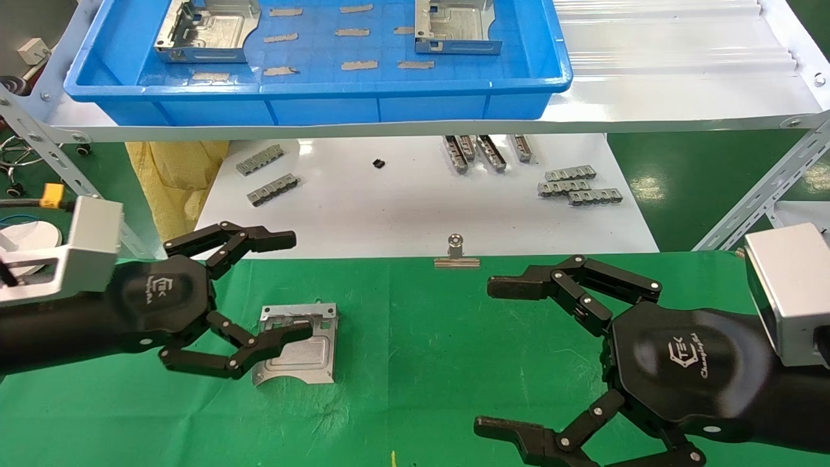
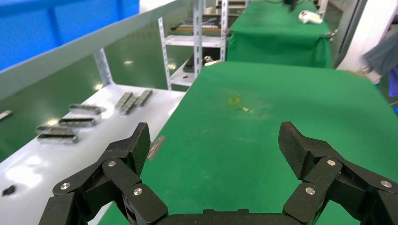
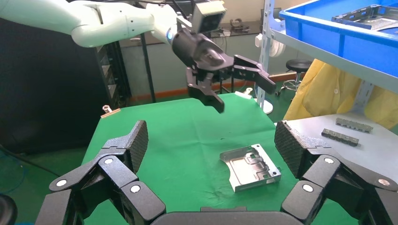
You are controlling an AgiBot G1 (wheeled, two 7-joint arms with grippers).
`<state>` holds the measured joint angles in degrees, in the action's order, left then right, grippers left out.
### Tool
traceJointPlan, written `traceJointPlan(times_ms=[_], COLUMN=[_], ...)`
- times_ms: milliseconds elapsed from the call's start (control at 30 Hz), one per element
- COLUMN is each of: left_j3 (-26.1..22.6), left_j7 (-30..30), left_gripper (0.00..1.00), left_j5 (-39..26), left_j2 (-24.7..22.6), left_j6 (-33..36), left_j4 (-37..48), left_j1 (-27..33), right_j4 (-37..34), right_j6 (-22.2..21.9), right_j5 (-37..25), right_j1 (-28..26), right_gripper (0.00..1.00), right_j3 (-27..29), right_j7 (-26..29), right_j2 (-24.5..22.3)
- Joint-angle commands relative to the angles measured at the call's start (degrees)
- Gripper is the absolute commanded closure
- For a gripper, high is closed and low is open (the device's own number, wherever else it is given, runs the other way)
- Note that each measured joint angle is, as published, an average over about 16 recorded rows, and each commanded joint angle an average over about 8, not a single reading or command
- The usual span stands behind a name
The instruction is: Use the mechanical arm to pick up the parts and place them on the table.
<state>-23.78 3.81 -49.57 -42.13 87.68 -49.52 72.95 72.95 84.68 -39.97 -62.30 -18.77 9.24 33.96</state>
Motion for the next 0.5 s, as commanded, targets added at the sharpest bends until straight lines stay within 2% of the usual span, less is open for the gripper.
traceJointPlan(times_ms=[33, 500], left_j3=[0.8, 6.3], left_j7=[-1.5, -11.8], left_gripper=[0.00, 0.00], left_j5=[0.8, 6.3], left_j2=[0.7, 5.8], left_j6=[-0.2, -1.6], left_j4=[-2.4, -19.6], left_j1=[-1.1, -9.3], right_j4=[0.0, 0.0], right_j6=[0.0, 0.0], right_j5=[0.0, 0.0], right_j1=[0.0, 0.0], right_gripper=[0.00, 0.00], right_j3=[0.0, 0.0], right_j7=[0.0, 0.0], right_j2=[0.0, 0.0])
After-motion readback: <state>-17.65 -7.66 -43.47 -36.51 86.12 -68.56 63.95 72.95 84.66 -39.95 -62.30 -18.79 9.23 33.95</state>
